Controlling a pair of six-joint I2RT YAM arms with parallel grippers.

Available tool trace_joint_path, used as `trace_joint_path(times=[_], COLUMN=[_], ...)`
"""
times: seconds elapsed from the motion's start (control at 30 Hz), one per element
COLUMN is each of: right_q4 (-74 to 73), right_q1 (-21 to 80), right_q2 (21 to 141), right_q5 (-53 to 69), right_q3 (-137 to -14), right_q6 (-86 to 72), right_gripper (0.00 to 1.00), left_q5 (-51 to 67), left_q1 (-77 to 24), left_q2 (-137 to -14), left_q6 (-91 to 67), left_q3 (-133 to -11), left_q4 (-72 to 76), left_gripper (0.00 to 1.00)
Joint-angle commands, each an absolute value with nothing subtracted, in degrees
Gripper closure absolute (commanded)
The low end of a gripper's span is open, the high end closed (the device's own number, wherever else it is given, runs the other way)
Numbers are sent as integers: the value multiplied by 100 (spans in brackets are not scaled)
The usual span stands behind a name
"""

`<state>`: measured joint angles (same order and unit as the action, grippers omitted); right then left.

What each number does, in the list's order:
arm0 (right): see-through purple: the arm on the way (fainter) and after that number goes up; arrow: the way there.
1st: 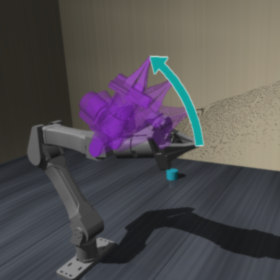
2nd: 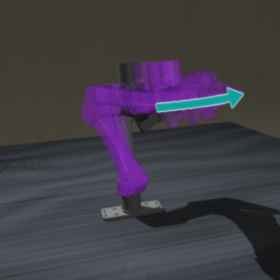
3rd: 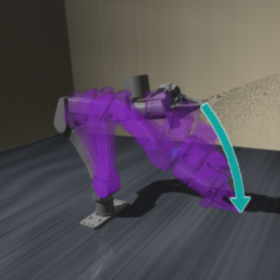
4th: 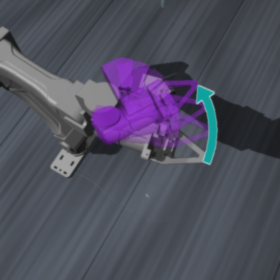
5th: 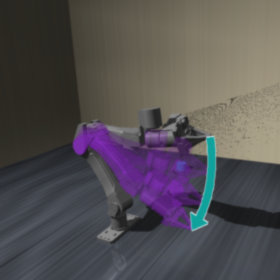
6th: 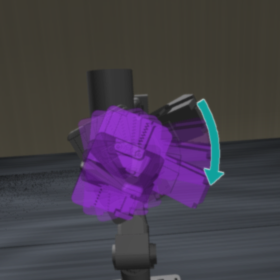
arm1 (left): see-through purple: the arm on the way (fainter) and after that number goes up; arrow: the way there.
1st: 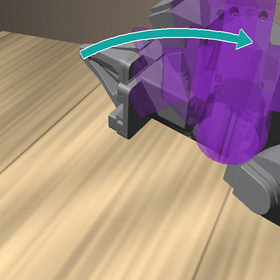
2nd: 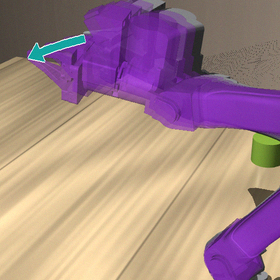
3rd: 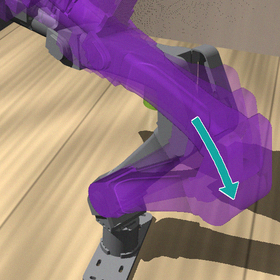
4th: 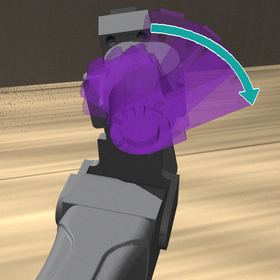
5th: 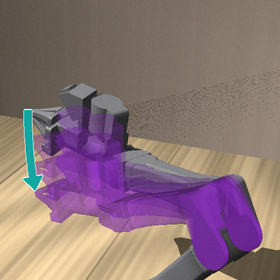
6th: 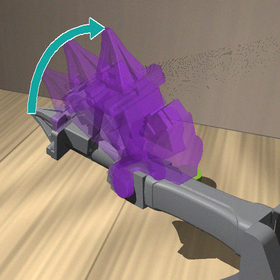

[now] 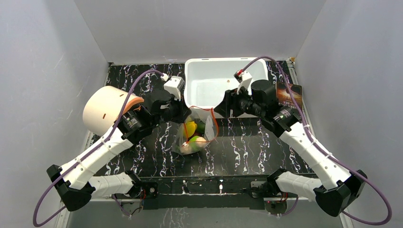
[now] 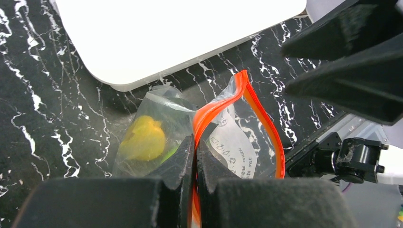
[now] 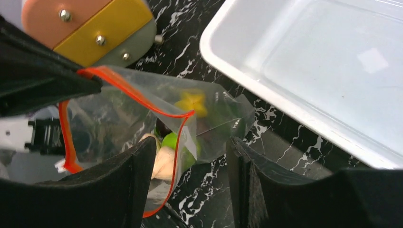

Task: Place the food in the zip-top bag and seal the zipper
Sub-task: Zip the zipper food storage bag at the center of the board.

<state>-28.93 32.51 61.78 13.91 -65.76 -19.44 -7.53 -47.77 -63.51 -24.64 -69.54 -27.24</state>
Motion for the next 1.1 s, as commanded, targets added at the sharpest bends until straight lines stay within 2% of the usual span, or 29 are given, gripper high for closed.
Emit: trace_joint_path(times=[0.0,0.07,0.13,0.2,0.43,0.67,0.73,0.83,0.87,0.9,1.0,1.07], right_q4=[-2531,-2568,-2741,-2915,-2765,-2544,-2359,-2181,-2070,-1929,-1896,-2090], right_q1=[3260,3261,3258,3291,3347,3603,3621,3636,3633,3628,3619,3613], right_q2=[6012,5945,5860,5758,5738,6171,6238,6295,6278,6268,6395,6523], right_q5=[2702,2801,3667,4001,3551,3269,3145,2994,2958,2893,2568,2479], right_q3=[-6471,-6522,-6526,-6451,-6467,-6393,-6362,-6410,-6389,-6345,-6309,-6351], right_q6=[-623,-105,788,1602,2309,2472,2419,2112,1913,1618,533,-6], right_gripper=[47,46,42,40,39,46,54,85,94,100,100,100], left_q5=[-212,11,292,470,886,1252,1381,1434,1388,1308,1228,1208], left_q1=[-4779,-4770,-4774,-4774,-4775,-4780,-4772,-4775,-4779,-4780,-4773,-4780], left_q2=[-6207,-6175,-6180,-6214,-6250,-6269,-6223,-6148,-6131,-6108,-6005,-5943], left_q6=[-2294,-2227,-2154,-2101,-1932,-1679,-1638,-1617,-1611,-1609,-1486,-1261], left_q3=[-7127,-7112,-7110,-7131,-7051,-6986,-6904,-6790,-6778,-6777,-6698,-6723], left_q4=[-2315,-2251,-2210,-2228,-2162,-2038,-1912,-1786,-1811,-1858,-1911,-2075], left_gripper=[100,100,100,100,100,100,100,100,97,89,66,57])
